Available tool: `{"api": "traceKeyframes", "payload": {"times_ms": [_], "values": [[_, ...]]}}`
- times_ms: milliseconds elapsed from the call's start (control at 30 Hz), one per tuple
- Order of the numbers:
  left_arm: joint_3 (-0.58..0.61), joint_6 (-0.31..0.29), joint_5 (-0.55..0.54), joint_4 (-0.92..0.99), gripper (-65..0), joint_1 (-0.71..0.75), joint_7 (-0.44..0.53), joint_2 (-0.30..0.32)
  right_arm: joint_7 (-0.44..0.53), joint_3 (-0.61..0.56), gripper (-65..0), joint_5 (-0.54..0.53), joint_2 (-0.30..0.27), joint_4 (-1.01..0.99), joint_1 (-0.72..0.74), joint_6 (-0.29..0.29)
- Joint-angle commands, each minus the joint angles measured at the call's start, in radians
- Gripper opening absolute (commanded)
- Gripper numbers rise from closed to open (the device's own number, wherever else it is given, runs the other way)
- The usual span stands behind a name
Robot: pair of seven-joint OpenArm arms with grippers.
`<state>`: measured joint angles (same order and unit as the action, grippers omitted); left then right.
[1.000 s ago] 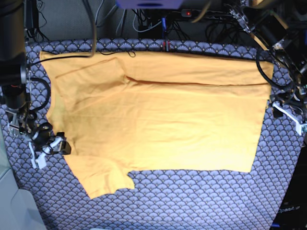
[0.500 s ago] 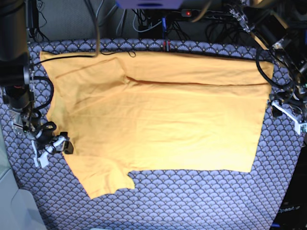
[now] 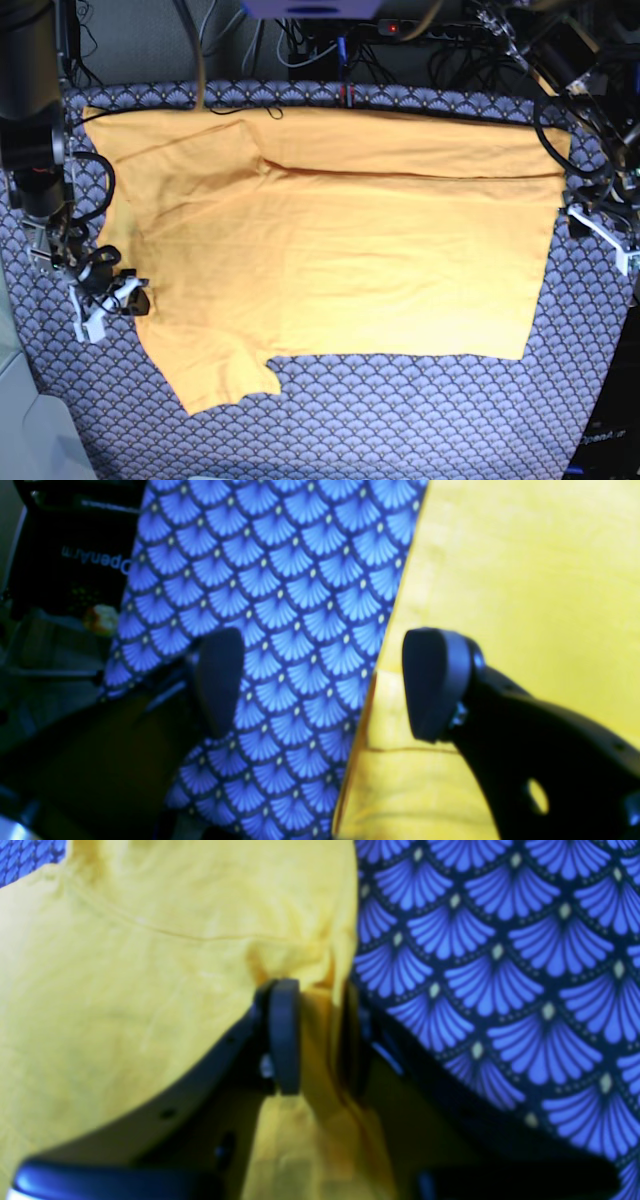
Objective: Fold the T-shirt properly
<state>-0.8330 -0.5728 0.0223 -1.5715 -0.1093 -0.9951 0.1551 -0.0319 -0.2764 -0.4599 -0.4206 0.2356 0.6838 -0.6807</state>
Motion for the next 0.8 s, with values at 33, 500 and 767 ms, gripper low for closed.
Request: {"api": "traceKeyframes", "payload": {"times_ms": [33, 500, 767], "values": [[0.004, 0.0, -0.008, 0.001, -16.5, -0.048, 0.025, 0.019, 0.003, 0.001, -56.9, -0.003, -0.005, 0.011, 0.026, -0.017], [0.194, 0.01, 0.046, 0.446, -16.4, -0.315, 0.341, 0.028, 0.003, 0.006, -61.0, -0.003, -0.019, 0.064, 0.032, -0.017], [0.222, 0.196, 0.221, 0.912, -16.4, -0.498, 0.704, 0.027, 0.003, 0.001, -61.0, -0.003, -0.021, 0.064, 0.03, -0.017]]}}
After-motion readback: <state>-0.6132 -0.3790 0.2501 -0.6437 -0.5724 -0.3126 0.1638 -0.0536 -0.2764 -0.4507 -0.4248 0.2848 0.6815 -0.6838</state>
